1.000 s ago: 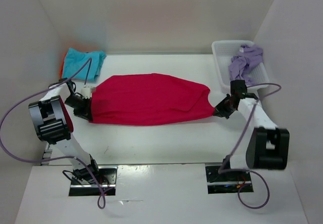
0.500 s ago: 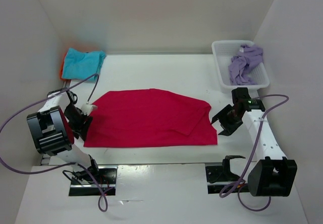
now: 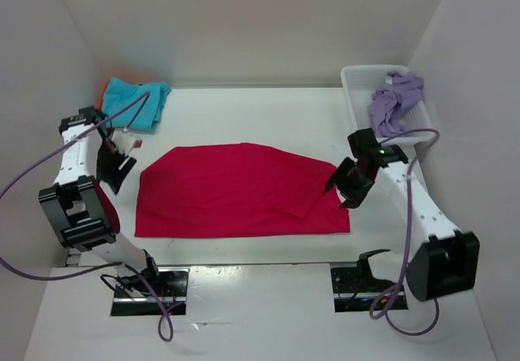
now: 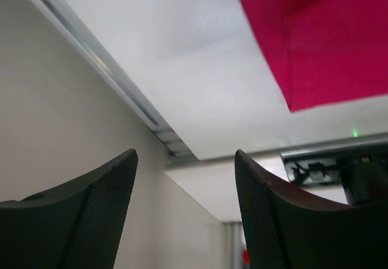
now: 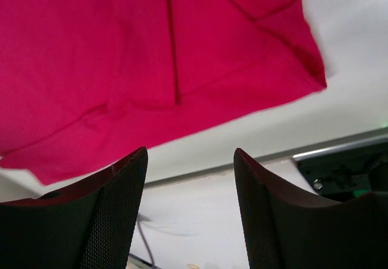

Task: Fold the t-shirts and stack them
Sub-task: Fold the flattened tshirt in 1/3 of the way

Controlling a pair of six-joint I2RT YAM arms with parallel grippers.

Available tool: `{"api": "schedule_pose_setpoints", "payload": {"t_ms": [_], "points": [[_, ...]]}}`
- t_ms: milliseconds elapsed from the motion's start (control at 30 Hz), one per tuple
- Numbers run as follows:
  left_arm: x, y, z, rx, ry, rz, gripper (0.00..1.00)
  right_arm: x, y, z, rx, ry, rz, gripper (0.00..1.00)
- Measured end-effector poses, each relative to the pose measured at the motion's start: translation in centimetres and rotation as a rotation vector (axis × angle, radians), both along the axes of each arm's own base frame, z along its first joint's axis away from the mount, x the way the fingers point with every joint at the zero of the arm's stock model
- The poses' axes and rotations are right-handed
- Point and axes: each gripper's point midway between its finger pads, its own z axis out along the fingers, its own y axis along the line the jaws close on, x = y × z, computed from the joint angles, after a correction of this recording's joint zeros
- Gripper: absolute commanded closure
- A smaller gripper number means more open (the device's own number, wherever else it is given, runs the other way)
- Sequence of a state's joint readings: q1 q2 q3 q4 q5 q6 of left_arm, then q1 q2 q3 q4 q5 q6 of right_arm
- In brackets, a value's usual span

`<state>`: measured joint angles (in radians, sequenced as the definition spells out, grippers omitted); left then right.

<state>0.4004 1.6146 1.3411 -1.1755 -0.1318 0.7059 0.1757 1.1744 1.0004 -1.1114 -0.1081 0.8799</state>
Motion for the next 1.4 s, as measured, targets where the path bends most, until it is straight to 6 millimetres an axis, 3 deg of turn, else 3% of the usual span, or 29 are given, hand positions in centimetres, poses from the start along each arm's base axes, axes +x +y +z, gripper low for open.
{"api": "schedule_pose_setpoints", "payload": {"t_ms": [67,133,233,267,333,367,433,533,633,667,700,733,867,1033,1233,1400], "points": [[3.8,-1.9,2.1,-0.004,-0.1,-0.086,0.21,0.8,0.1,-1.8,-0.032,0.048,0.034,0.36],[7.8,-6.5,3.9,-0.037,-0.208,-0.24,0.15,1.5,-0.3,-3.5,-0.072,0.089,0.055,0.37],[11.5,-16.5,5.1,-0.103,-0.326,-0.523,0.03,2.5,-1.0,-4.6,-0.099,0.098,0.055,0.37],[12.0,-21.4,5.4,-0.125,-0.365,-0.661,0.01,3.0,-1.5,-4.6,-0.093,0.086,0.037,0.37],[11.4,-30.1,5.6,-0.188,-0.436,-0.907,0.01,4.4,-3.4,-4.4,-0.079,0.049,-0.038,0.37],[10.2,-34.3,5.7,-0.226,-0.463,-1.033,0.01,5.1,-4.7,-4.3,-0.074,0.029,-0.087,0.37],[7.2,-40.9,5.6,-0.287,-0.494,-1.237,0.01,6.2,-7.3,-4.0,-0.054,-0.006,-0.179,0.37],[3.8,-47.7,4.6,-0.379,-0.497,-1.437,0.01,7.2,-11.2,-3.1,-0.033,-0.073,-0.31,0.37],[2.3,-53.1,1.7,-0.447,-0.468,-1.537,0.08,7.6,-14.1,-1.9,-0.025,-0.145,-0.393,0.37],[1.9,-54.3,0.3,-0.46,-0.448,-1.556,0.13,7.6,-14.6,-1.6,-0.026,-0.161,-0.402,0.37],[1.4,-55.2,-1.2,-0.475,-0.422,-1.573,0.31,7.6,-14.8,-1.4,-0.028,-0.171,-0.401,0.37],[0.7,-55.9,-2.7,-0.488,-0.39,-1.592,0.36,7.6,-14.9,-1.3,-0.027,-0.179,-0.393,0.37],[-0.7,-56.8,-6.7,-0.509,-0.295,-1.627,0.38,7.4,-14.3,-1.4,-0.012,-0.189,-0.348,0.37],[-0.9,-56.9,-7.5,-0.523,-0.278,-1.636,0.34,6.4,-13.6,-2.5,0.005,-0.165,-0.317,0.37],[-0.5,-57.6,-8.3,-0.523,-0.284,-1.637,0.51,6.4,-13.4,-2.4,0.01,-0.177,-0.292,0.37],[-0.4,-57.6,-8.7,-0.517,-0.282,-1.632,0.73,6.5,-13.3,-2.3,0.016,-0.181,-0.283,0.37]]}}
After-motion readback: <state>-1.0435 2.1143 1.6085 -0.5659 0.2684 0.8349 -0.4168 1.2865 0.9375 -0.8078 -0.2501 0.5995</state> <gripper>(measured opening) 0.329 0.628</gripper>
